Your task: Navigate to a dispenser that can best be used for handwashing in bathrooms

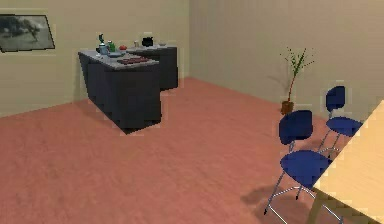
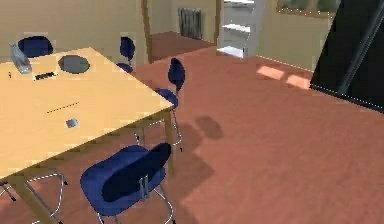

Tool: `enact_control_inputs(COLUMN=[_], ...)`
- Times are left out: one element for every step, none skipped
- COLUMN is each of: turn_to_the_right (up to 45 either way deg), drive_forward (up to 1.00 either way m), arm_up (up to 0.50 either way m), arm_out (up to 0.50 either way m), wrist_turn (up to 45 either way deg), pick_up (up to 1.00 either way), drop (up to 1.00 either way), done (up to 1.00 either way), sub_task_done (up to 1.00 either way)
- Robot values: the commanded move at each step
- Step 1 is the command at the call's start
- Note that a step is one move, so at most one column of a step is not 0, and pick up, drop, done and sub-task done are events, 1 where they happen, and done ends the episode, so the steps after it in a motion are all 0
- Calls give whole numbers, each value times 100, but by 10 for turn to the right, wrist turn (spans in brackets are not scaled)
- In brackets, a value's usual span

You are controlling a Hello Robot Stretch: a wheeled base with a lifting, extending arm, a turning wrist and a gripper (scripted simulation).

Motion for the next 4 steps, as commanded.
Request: enact_control_inputs(turn_to_the_right=[0, 0, 0, -360], drive_forward=[100, 100, 90, 0], arm_up=[0, 0, 0, 0], arm_out=[0, 0, 0, 0], wrist_turn=[0, 0, 0, 0], pick_up=[0, 0, 0, 0], drop=[0, 0, 0, 0], done=[0, 0, 0, 0], sub_task_done=[0, 0, 0, 0])
